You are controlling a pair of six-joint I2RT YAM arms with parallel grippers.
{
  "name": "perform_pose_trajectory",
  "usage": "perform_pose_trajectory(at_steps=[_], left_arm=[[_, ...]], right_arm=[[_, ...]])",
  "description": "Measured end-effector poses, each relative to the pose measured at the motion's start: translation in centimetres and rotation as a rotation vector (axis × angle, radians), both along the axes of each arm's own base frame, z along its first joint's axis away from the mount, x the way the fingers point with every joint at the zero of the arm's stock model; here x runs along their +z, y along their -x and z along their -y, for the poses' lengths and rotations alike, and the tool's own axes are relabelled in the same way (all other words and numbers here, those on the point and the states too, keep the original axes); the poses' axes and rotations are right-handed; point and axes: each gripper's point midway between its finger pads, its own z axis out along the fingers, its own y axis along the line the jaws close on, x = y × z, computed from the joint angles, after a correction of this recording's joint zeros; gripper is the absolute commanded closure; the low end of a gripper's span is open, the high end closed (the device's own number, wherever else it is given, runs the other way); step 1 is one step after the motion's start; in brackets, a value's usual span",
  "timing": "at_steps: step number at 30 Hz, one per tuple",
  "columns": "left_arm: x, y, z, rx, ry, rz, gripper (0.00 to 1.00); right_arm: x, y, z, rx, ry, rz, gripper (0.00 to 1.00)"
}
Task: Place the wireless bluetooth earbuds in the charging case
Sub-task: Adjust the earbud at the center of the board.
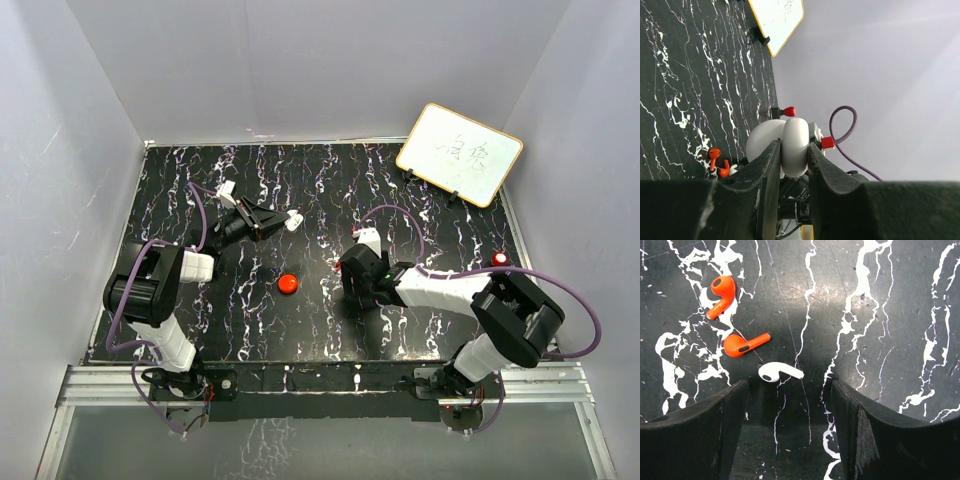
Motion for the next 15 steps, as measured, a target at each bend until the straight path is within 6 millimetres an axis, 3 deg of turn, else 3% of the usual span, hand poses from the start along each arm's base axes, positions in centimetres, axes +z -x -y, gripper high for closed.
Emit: perform_pose_trajectory(at_steps=[7, 15], left_arm=[[0.2, 0.0, 0.0, -0.003, 0.01, 0.006, 1.0], [0.1, 0.0, 0.1, -0.006, 0.015, 0.005, 1.0]], right_arm=[[-0.1, 0.1, 0.5, -0.055, 0.023, -0.017, 0.34], [0.0, -1.7, 0.2, -0.127, 0.044, 0.015, 0.34]])
